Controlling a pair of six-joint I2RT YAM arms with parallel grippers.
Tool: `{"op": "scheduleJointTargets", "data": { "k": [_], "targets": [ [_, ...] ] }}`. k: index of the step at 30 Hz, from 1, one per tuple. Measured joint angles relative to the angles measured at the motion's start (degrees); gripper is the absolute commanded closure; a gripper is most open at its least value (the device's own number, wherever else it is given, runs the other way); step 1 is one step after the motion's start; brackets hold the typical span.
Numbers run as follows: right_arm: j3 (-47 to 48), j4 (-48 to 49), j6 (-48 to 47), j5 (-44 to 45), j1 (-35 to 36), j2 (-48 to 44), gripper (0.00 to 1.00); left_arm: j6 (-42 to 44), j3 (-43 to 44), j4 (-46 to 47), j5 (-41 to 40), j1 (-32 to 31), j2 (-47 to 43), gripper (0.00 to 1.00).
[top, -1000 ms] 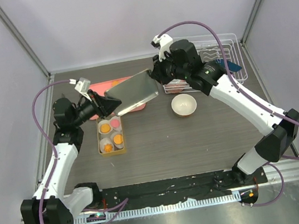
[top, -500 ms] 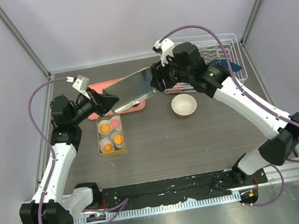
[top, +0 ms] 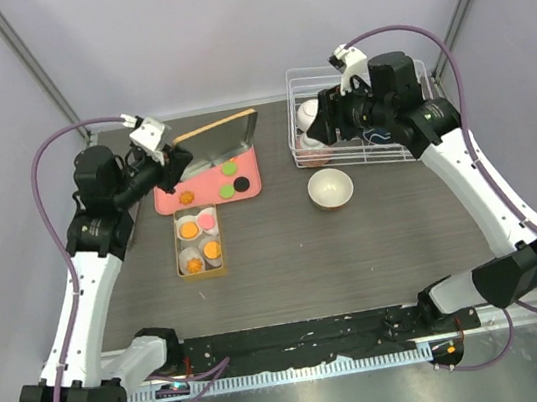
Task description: Pack the cookies
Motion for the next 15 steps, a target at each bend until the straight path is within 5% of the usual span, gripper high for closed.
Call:
{"op": "scheduleJointTargets", "data": {
  "k": [9,15],
  "targets": [
    [1.2,-1.5,0.4,-8.1,-2.3,2.1,0.38,23.5,11.6,-14.6,-15.1,-8.9,1.5,1.0],
    [2.6,-2.9,1.4,-16.7,-6.6,3.5,0.38,41.6,4.5,-13.9,-24.7,-17.4,-2.9,1.0]
  ]
}}
